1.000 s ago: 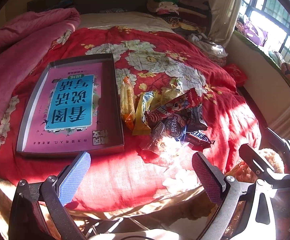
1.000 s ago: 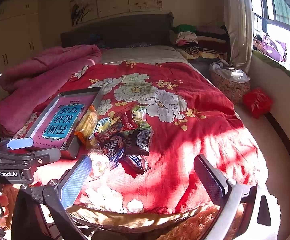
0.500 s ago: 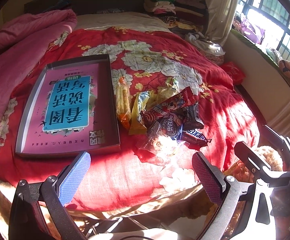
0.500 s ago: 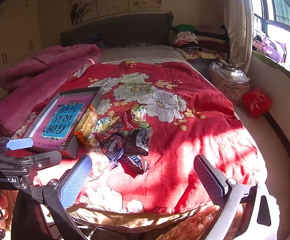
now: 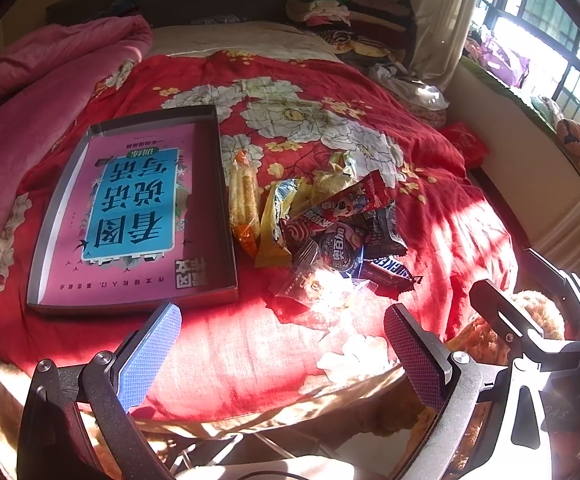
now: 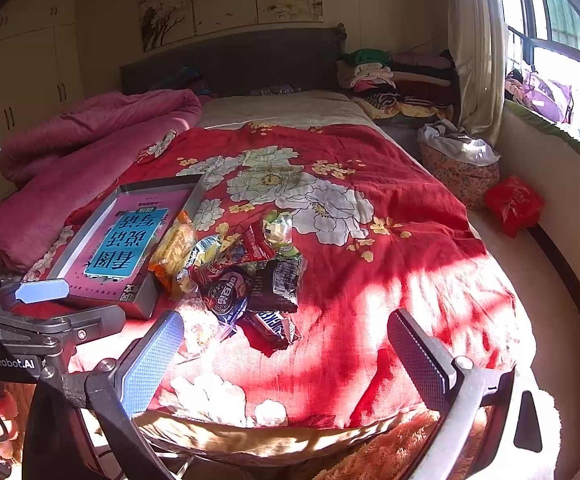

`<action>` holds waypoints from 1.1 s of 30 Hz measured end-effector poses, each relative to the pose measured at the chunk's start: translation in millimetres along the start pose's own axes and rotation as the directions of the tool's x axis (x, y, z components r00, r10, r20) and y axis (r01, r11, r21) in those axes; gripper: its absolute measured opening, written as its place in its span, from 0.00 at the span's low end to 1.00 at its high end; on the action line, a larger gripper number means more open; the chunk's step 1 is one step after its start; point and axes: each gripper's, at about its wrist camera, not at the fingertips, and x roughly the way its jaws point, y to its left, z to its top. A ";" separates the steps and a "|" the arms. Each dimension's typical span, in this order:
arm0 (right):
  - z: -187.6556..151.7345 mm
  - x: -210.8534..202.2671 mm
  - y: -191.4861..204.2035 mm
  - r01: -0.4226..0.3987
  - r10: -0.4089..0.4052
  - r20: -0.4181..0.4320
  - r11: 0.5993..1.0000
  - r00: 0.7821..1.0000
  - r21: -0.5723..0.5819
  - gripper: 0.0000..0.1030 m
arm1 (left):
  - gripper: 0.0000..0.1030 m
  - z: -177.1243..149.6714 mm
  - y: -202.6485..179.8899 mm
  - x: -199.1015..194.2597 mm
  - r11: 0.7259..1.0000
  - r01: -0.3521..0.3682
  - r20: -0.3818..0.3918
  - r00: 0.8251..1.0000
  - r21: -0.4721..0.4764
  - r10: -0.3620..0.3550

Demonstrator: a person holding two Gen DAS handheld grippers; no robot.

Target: Organize snacks

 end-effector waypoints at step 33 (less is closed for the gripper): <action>4.6 47.4 -24.3 -0.038 0.045 -0.082 0.996 0.996 0.079 1.00 | 0.98 -3.1 -19.7 64.8 0.987 0.039 -0.082 0.996 0.155 -0.027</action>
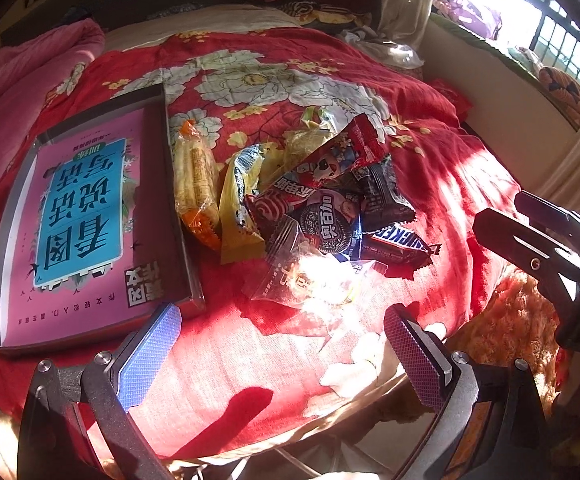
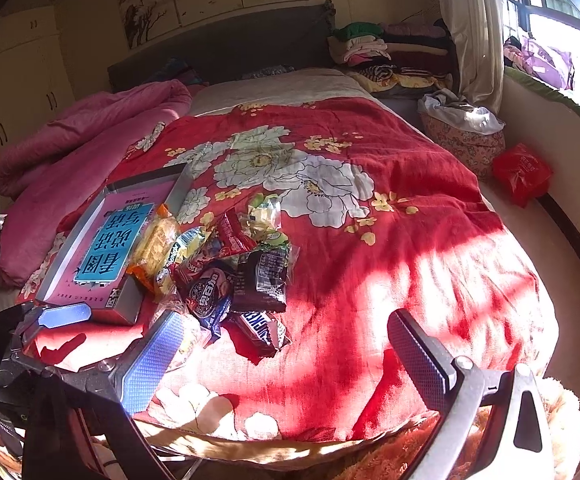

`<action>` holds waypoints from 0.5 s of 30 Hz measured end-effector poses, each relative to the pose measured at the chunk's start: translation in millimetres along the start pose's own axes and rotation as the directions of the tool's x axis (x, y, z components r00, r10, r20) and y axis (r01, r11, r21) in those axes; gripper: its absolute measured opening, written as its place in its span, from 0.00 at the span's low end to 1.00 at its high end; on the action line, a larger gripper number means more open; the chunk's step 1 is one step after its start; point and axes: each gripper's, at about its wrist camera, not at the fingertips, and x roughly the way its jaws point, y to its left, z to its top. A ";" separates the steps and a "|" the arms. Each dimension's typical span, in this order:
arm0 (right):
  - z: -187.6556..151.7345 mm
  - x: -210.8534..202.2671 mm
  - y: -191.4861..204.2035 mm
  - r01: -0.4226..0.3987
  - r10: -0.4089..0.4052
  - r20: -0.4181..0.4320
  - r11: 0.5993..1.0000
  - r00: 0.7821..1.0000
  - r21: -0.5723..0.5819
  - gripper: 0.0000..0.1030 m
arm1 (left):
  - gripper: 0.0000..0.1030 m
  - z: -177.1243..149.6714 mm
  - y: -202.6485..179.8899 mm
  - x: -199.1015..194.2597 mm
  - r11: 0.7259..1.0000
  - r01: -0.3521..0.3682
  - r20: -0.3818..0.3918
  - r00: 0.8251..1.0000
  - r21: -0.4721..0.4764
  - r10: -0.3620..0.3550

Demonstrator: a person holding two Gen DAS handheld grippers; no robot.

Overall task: Organize snacks
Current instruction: 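Lower the left tool to the clear candy bag while the right tool reaches the dark snack packet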

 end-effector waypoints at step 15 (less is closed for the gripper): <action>21.1 69.7 7.7 -0.041 0.037 -0.106 0.998 0.994 -0.037 0.97 | 0.98 11.6 -8.0 20.1 0.998 -0.021 0.014 1.000 0.064 0.020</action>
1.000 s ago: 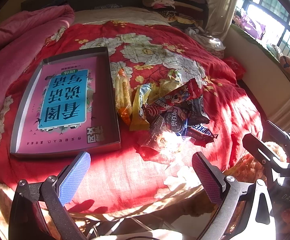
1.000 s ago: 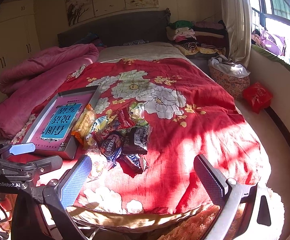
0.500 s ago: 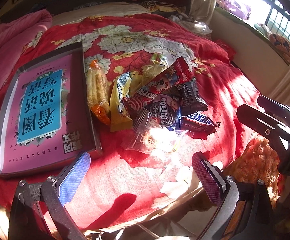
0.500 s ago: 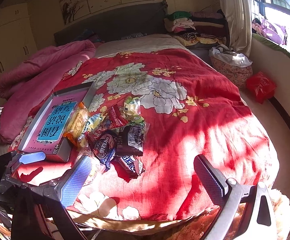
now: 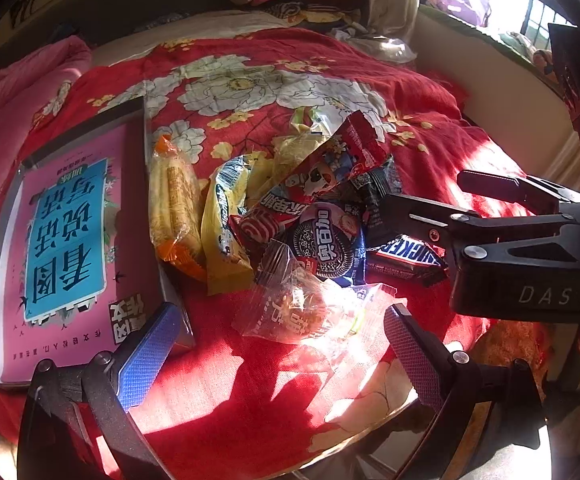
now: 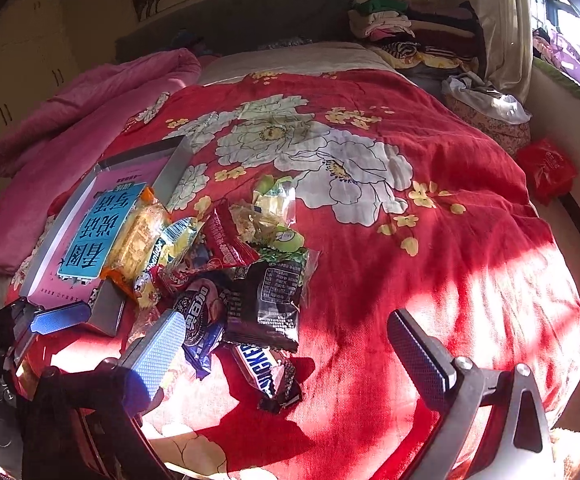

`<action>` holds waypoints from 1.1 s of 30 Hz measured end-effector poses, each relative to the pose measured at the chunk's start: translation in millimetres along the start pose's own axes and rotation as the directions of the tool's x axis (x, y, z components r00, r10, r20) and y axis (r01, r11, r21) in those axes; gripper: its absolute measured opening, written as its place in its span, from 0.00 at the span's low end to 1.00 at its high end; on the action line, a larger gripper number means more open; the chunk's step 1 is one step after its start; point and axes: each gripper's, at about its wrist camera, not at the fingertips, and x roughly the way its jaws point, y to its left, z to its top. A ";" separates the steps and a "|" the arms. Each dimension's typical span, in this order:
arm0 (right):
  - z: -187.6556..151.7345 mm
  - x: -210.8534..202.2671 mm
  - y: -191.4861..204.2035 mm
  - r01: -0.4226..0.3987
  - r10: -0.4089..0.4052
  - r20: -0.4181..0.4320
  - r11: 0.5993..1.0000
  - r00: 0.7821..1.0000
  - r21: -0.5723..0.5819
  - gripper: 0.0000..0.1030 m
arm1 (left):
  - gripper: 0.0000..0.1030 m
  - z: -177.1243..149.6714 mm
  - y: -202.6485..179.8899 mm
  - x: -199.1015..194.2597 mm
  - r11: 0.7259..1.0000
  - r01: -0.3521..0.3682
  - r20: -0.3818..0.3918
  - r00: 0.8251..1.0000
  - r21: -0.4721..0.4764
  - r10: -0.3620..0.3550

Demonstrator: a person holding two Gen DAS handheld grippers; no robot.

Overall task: Organize snacks
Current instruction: 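Lower the left tool to the clear candy bag while the right tool reaches the dark snack packet, then close the left tool on the clear candy bag while the right tool grasps the dark packet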

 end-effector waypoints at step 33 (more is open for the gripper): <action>2.1 16.9 -20.7 -0.107 0.111 -0.031 0.988 0.993 0.109 0.41 | 0.52 8.5 -4.7 37.5 0.991 0.124 -0.163 0.980 0.041 -0.116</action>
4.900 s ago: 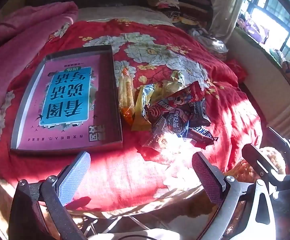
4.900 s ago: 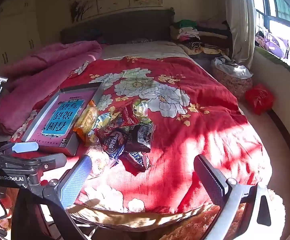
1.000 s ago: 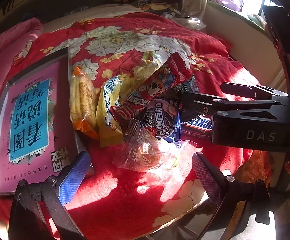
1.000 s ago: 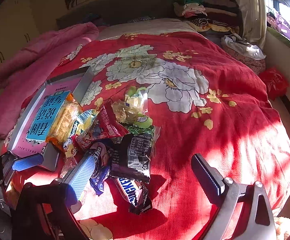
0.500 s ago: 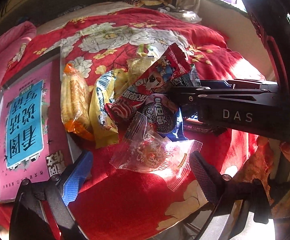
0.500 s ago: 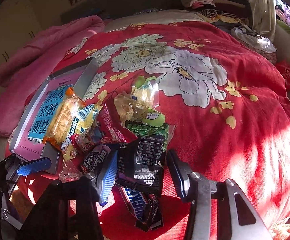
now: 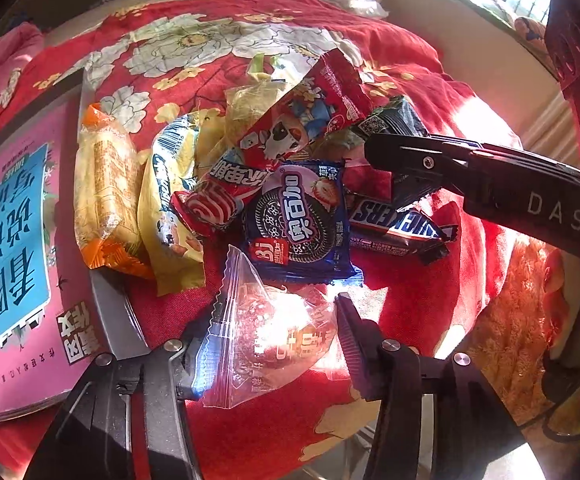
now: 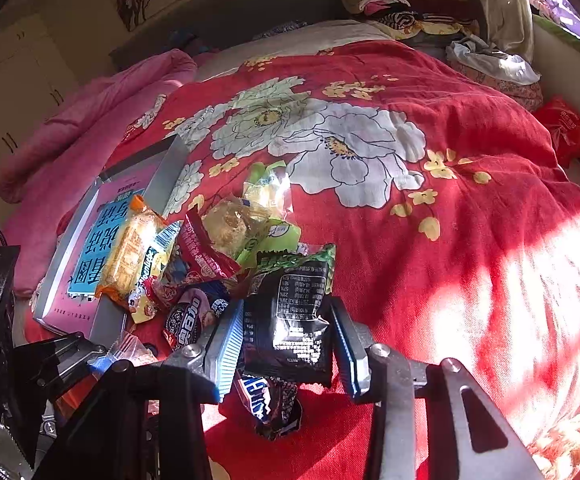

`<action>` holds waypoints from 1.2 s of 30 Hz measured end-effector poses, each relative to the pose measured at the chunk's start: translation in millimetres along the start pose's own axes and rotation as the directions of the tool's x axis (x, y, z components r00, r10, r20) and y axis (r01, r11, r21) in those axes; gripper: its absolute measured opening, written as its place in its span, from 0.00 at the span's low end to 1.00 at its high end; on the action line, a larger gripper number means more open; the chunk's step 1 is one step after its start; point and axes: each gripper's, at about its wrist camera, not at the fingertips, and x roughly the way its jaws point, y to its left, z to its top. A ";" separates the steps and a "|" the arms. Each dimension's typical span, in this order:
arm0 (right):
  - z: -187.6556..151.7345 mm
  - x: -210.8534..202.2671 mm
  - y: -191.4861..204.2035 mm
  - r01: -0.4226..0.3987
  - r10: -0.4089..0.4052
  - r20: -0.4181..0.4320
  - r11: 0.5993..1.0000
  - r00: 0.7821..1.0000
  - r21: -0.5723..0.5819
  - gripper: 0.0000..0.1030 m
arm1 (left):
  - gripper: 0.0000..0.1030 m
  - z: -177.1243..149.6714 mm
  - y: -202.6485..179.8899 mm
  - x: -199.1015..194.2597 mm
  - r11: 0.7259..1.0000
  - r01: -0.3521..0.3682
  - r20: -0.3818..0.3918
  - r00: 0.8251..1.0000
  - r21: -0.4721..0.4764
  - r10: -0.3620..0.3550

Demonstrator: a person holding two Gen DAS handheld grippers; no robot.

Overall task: Organize snacks
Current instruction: 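Close the left tool on the clear candy bag while the right tool grasps the dark packet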

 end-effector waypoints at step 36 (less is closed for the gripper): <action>-3.5 -13.5 7.7 0.028 -0.028 -0.041 1.000 0.999 0.002 0.25 | 0.43 12.1 65.6 -67.0 0.974 0.136 0.123 0.986 -0.180 -0.115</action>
